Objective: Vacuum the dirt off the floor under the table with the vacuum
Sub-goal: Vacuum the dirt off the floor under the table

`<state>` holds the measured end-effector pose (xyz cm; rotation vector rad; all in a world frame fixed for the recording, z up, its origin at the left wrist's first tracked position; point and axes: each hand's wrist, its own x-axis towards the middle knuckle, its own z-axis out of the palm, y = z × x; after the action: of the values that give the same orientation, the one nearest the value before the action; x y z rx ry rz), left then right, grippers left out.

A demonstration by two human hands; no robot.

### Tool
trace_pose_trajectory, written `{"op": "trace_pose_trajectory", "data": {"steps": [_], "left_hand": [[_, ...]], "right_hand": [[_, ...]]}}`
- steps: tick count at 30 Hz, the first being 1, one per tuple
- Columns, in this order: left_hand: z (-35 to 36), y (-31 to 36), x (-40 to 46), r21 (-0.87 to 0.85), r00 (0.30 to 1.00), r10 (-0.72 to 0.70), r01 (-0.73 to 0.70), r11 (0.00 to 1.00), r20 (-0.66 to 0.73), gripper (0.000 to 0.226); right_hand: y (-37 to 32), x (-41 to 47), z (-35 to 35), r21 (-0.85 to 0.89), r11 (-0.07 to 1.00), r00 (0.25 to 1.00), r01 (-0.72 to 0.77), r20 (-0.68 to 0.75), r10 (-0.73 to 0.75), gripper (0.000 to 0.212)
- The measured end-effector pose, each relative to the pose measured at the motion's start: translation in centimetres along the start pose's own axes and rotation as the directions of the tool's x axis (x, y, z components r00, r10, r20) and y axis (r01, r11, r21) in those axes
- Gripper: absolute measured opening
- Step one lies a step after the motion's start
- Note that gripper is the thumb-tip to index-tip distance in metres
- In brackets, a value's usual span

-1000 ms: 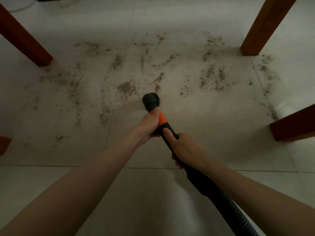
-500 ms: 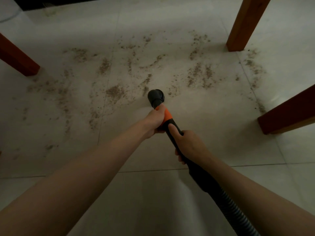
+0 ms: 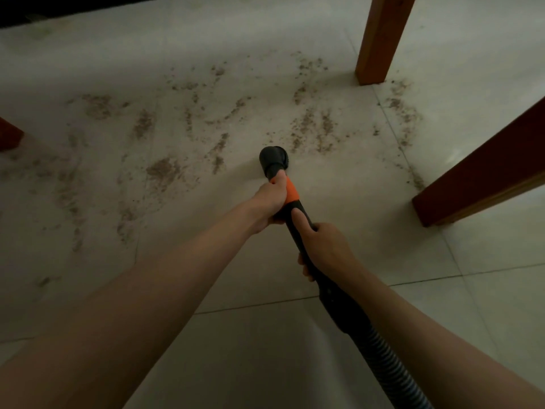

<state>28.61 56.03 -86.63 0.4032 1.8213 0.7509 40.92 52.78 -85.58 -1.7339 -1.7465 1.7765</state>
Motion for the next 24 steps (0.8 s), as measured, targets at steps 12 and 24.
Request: {"op": "trace_pose_trajectory", "data": {"steps": [12,24], "left_hand": [[4.5,2.1,1.5,0.125,0.997,0.065,-0.070,0.990,0.047,0.063],[7.9,3.2,1.0,0.155,0.985,0.072,-0.096,0.983,0.154,0.058]], "right_hand": [[1.6,1.1,-2.8,0.155,0.988,0.994,-0.002,-0.104,0.018,0.051],[2.9,0.4,-4.2,0.248,0.968,0.978,-0.031,-0.190,0.080,0.057]]}}
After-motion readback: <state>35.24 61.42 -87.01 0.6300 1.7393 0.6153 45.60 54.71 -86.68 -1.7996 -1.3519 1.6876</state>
